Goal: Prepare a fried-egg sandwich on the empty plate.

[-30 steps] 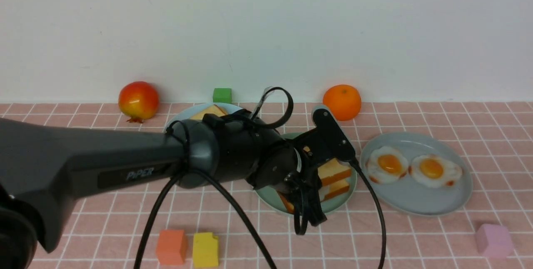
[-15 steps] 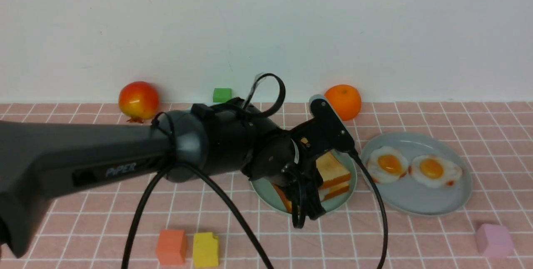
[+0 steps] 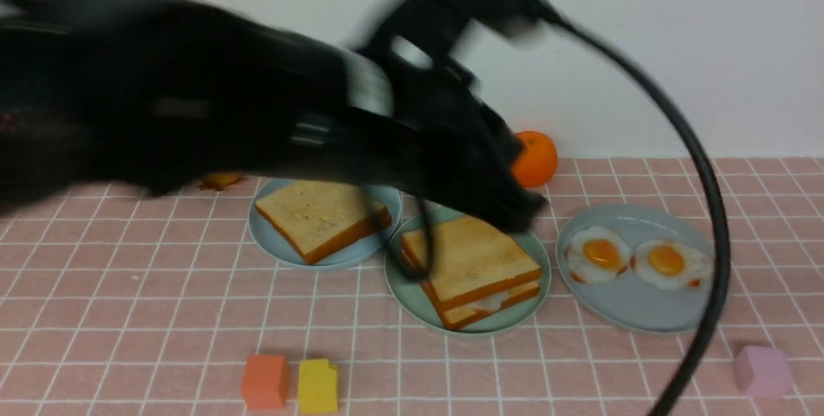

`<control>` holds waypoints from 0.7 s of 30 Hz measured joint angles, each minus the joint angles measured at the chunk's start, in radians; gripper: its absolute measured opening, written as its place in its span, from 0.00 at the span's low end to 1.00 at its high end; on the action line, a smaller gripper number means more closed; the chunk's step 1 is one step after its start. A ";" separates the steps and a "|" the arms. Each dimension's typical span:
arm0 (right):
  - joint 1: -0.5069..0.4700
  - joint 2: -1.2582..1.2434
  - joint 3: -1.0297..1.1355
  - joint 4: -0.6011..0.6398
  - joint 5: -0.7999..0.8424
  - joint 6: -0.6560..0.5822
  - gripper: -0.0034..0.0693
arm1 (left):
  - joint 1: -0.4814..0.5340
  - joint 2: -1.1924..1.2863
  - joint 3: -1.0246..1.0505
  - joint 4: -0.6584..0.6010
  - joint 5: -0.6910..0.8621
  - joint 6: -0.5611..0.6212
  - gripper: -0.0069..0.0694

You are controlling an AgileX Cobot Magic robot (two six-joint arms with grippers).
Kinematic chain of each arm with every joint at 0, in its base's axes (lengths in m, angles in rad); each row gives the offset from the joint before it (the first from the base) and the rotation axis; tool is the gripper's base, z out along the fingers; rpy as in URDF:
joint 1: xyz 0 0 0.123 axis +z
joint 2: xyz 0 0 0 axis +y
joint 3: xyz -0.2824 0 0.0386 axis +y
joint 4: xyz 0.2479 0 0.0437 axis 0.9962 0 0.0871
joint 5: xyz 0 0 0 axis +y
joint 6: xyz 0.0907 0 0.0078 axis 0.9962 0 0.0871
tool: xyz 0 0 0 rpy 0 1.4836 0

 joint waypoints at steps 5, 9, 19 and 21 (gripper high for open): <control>0.000 -0.031 0.000 -0.001 0.000 0.012 0.07 | 0.001 -0.371 0.286 -0.085 -0.074 -0.012 0.11; 0.000 -0.069 0.000 -0.021 0.000 0.052 0.07 | 0.001 -0.625 0.550 -0.140 -0.180 -0.018 0.11; 0.000 -0.097 0.000 -0.027 0.000 0.108 0.07 | 0.001 -1.092 0.959 -0.238 -0.388 -0.022 0.11; 0.000 -0.097 0.000 -0.026 0.001 0.108 0.07 | 0.001 -1.124 0.973 -0.240 -0.389 -0.022 0.11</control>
